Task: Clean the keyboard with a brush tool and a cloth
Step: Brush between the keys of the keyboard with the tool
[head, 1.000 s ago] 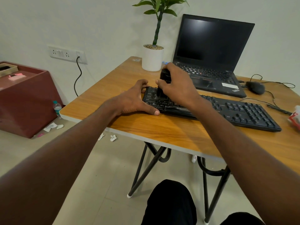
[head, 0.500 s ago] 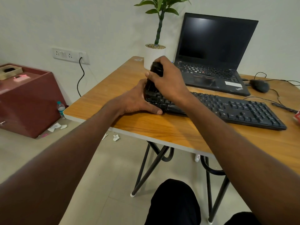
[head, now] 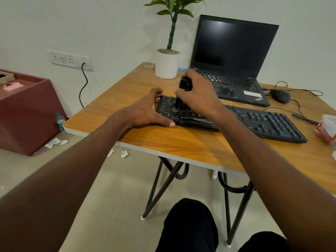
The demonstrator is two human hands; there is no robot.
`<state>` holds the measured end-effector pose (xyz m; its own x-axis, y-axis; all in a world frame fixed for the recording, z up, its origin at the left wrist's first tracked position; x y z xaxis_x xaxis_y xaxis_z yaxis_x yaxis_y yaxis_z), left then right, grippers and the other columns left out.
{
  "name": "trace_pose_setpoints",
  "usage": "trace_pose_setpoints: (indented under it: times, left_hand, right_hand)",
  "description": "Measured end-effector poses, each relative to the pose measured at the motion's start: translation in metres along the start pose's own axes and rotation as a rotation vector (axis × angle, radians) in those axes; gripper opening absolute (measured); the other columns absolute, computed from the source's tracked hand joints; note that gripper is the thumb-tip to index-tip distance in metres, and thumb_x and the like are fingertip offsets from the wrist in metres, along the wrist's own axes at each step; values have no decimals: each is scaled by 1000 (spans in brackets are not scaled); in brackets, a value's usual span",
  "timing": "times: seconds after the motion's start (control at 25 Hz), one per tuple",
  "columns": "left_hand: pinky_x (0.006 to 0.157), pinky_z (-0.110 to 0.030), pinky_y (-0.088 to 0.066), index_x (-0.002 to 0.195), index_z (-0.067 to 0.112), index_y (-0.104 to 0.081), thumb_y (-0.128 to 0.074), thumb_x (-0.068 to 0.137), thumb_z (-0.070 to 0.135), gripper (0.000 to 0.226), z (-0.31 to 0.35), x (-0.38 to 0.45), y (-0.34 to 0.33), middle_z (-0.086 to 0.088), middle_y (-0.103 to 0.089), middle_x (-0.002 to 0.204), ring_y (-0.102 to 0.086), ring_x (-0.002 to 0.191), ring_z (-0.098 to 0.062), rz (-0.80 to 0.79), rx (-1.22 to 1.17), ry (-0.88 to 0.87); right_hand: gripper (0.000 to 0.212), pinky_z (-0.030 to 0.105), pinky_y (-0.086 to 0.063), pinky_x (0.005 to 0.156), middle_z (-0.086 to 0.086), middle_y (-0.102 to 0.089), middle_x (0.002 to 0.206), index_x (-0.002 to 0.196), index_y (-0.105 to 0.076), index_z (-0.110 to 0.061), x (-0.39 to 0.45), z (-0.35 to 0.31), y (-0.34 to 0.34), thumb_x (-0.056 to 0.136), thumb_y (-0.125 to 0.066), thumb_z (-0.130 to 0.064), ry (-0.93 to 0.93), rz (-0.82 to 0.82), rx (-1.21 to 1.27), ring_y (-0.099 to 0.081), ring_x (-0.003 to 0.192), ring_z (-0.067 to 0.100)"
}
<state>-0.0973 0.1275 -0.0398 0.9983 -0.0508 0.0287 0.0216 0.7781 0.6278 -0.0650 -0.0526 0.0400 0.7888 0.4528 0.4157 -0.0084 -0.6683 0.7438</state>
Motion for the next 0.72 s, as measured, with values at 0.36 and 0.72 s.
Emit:
trace_pose_setpoints:
  times: [0.36, 0.72]
  left_hand:
    - [124, -55, -33, 164, 38, -14, -85, 38, 92, 154, 0, 1, -3, 1, -34, 168, -38, 150, -24, 26, 142, 17]
    - [122, -57, -35, 160, 42, -17, -83, 42, 94, 144, -4, 3, -2, -1, -37, 165, -42, 147, -28, 32, 185, 48]
  right_hand:
    - [38, 28, -44, 78, 0, -56, 114, 126, -56, -18, -13, 18, 16, 93, -70, -31, 11, 149, -223, -54, 98, 14]
    - [34, 26, -48, 78, -6, -59, 105, 119, -58, -21, -13, 27, 29, 90, -74, -27, -58, 15, 2, -57, 92, 10]
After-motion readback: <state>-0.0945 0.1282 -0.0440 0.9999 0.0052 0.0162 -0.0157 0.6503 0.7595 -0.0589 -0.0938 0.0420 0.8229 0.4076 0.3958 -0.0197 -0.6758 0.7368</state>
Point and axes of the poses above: each hand's wrist, its own x-axis towards the middle knuckle, its own y-axis out of the back of the hand, z = x × y, the point moved 4 cm from there along x, towards the middle knuckle
